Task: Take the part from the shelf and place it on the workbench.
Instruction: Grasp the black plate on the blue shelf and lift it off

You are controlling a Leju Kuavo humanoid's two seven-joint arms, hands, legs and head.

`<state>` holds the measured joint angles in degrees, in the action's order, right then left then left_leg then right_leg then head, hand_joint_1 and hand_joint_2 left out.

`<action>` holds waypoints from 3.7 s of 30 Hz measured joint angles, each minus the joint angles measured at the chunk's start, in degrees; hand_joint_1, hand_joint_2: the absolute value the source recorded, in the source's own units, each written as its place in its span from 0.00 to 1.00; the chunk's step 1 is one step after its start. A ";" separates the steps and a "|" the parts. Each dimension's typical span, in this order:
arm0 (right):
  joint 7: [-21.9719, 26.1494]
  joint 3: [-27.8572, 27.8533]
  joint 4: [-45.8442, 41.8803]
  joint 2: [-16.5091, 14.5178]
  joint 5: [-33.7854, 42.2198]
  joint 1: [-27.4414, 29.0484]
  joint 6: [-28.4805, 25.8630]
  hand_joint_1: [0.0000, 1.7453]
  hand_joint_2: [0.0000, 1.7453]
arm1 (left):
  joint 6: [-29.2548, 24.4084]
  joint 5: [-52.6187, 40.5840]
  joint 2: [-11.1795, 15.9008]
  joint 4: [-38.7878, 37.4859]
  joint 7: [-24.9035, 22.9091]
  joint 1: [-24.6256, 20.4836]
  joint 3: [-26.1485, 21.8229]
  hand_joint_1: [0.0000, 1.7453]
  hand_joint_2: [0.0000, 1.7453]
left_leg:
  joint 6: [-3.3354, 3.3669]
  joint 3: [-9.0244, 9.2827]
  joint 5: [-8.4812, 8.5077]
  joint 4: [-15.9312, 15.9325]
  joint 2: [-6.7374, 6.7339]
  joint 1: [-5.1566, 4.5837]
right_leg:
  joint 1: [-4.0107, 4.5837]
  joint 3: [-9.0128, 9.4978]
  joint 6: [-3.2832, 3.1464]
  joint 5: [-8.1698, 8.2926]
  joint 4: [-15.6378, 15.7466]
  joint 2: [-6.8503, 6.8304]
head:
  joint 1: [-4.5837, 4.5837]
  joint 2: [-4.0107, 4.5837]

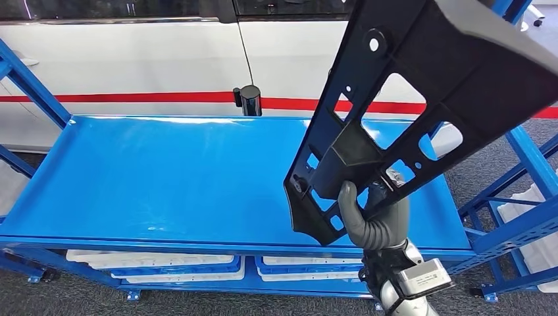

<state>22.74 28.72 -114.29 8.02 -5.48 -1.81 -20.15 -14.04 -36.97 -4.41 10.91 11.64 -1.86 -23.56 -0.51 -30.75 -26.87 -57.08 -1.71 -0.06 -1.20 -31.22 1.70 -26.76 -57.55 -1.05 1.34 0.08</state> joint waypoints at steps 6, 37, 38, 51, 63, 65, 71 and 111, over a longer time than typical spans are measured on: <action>0.22 -1.09 -0.02 1.23 0.51 0.67 0.78 1.00 1.00 | 0.75 -0.09 0.15 0.00 -0.01 0.05 0.00 0.00 1.00 | 0.00 0.00 0.00 0.00 0.00 0.00 | 0.00 -0.01 0.00 0.00 0.00 0.01 | 0.01 0.01; 3.16 -2.45 -1.35 1.20 2.86 2.43 3.27 1.00 1.00 | 4.44 -0.09 0.99 0.07 3.46 0.14 -0.85 0.00 1.00 | -1.37 -8.16 -8.44 -17.44 1.65 1.94 | -0.59 -2.48 -0.27 1.59 -0.66 1.30 | -0.51 0.01; 3.17 -2.45 -1.35 1.16 2.83 2.49 3.28 1.00 1.00 | 4.44 -0.09 0.99 0.07 3.46 0.19 -0.85 0.00 1.00 | -1.12 -7.69 -7.49 -16.65 1.68 1.92 | -0.42 -2.49 -0.32 1.63 -0.68 1.41 | -0.51 0.01; 3.57 -2.72 -1.79 0.58 1.96 2.89 3.70 1.00 1.00 | 4.23 -0.20 0.57 0.07 3.14 0.05 -0.96 0.00 1.00 | 2.06 -2.10 0.78 -0.90 1.68 0.80 | 0.02 -9.24 0.38 -4.73 -14.37 1.67 | -1.19 0.01; 3.85 -3.13 -2.14 0.07 1.20 3.49 3.69 1.00 1.00 | 4.16 -0.97 0.21 0.07 2.34 0.01 -1.41 0.00 1.00 | -0.33 -4.22 -0.09 -3.69 1.69 0.54 | -0.22 0.11 -0.65 0.51 0.69 1.13 | -1.07 0.01; 3.88 -3.16 -2.16 -0.12 1.14 3.61 3.69 1.00 1.00 | 4.11 -1.03 0.16 0.07 2.25 0.03 -1.44 0.00 1.00 | -0.80 -6.99 -4.50 -10.89 1.81 0.73 | -0.37 -0.11 -1.13 0.84 0.71 1.05 | -0.96 0.01; 3.89 -3.24 -2.17 -0.28 1.14 4.02 3.69 1.00 1.00 | 3.98 -1.04 0.07 0.06 2.10 0.05 -1.44 0.00 1.00 | -1.62 -2.87 -1.89 -6.88 1.98 1.51 | -0.47 -0.61 -0.80 1.15 0.20 1.20 | -0.93 0.01; 6.15 -5.62 -3.19 -2.19 -1.12 8.10 0.23 1.00 1.00 | 3.59 -3.09 -0.64 0.04 2.01 -0.30 -1.46 0.00 1.00 | 1.96 -3.85 1.35 -2.17 2.06 1.03 | -0.29 -6.71 0.78 -4.94 -11.04 1.03 | -1.46 0.01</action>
<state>28.89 23.11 -117.48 5.84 -6.61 6.29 -19.92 -10.44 -40.06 -5.05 10.95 13.65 -2.16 -25.03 1.46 -34.60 -25.52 -59.25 0.35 0.97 -1.49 -37.93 2.48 -31.70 -68.59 -0.03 -0.12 0.09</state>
